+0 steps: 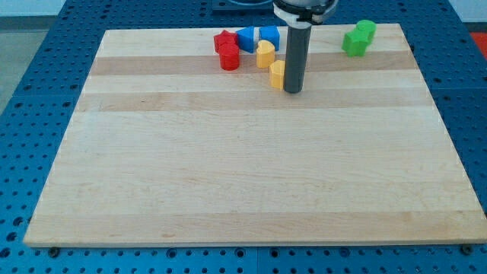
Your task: Move the green circle towards top right
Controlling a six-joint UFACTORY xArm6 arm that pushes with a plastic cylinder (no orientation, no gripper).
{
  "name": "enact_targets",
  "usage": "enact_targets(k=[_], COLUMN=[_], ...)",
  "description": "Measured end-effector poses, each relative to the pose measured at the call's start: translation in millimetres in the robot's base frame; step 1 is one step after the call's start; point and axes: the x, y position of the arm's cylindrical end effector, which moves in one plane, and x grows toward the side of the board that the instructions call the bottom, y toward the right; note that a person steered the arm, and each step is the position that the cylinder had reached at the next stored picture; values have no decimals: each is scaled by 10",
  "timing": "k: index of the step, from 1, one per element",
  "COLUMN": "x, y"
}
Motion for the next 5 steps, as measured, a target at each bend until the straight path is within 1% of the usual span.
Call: enact_targets(k=[2,3,4,5], x=[-270,-301,-270,-268], y=[-245,-336,29,608])
